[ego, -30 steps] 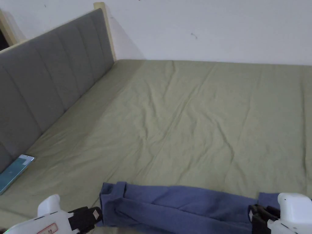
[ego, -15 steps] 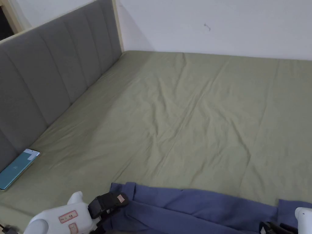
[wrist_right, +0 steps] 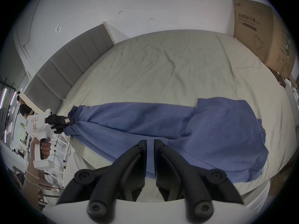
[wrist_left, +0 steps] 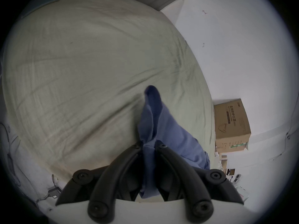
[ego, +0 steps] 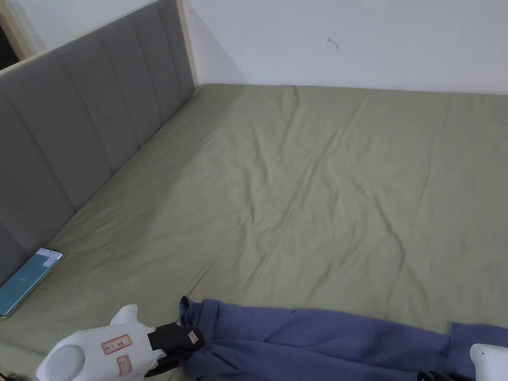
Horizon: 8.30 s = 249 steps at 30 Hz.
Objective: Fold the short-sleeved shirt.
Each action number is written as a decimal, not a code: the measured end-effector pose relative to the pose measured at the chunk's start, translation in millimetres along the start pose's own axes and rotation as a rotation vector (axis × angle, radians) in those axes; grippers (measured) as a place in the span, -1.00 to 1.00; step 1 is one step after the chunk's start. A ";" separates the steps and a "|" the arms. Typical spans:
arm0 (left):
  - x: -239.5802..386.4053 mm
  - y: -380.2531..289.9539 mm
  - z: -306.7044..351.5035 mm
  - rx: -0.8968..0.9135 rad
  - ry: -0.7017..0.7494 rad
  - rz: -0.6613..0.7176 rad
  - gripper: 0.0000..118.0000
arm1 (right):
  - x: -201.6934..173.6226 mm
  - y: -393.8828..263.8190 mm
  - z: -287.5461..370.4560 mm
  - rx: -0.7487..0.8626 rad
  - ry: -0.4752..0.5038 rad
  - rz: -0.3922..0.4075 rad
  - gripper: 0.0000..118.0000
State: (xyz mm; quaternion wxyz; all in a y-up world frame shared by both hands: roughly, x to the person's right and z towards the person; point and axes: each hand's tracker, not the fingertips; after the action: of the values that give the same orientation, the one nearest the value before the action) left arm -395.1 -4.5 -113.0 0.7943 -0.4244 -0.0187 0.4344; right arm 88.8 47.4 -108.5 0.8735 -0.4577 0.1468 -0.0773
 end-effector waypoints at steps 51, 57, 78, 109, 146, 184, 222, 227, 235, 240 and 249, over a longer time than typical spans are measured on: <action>278.5 -219.5 -177.9 -0.562 -0.109 -0.687 -0.96 | 141.9 -45.9 89.4 0.156 -0.107 -0.403 -0.82; 240.7 -148.8 -126.5 -0.389 -0.174 -0.523 -0.39 | 127.8 -35.3 90.1 0.160 -0.116 -0.340 -0.82; 85.3 -93.0 -195.2 -0.517 -0.387 0.017 -0.78 | 63.2 -10.6 53.6 0.024 -0.108 -0.161 -0.82; 246.4 -71.1 -22.4 -0.116 0.071 -0.350 -0.78 | 111.4 -31.0 70.4 0.048 -0.045 -0.263 -0.82; 289.5 -220.3 -189.2 -0.642 0.004 -0.674 -0.94 | 160.2 -57.5 96.6 0.091 -0.110 -0.401 -0.82; 143.8 -76.5 -198.5 -0.605 -0.250 -0.281 -0.32 | 61.0 39.2 -54.6 -0.192 0.053 -0.048 -0.82; 76.8 178.1 53.8 -0.020 0.601 -0.519 -0.93 | 18.4 19.9 -28.1 -0.196 0.107 0.007 -0.82; 134.2 89.3 56.9 0.034 0.316 -0.579 -1.00 | 21.3 20.0 -3.0 -0.116 0.127 -0.008 -0.82; 218.1 -15.4 60.1 0.100 0.202 -0.768 -1.00 | 10.5 40.9 58.9 0.147 0.101 0.033 -0.82; 267.0 -60.8 70.6 0.233 0.158 -0.799 -1.00 | -2.7 65.3 101.0 0.349 0.080 0.043 -0.82; 332.6 -133.2 85.4 0.515 0.230 -0.937 -1.00 | -25.0 76.7 167.1 0.703 -0.149 0.117 -0.89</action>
State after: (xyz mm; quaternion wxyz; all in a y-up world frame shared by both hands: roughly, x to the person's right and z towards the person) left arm -132.4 251.6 -79.2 0.9779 -0.2073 -0.0119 -0.0247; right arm 119.9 227.6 -77.1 0.9887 -0.1246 0.0735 -0.0394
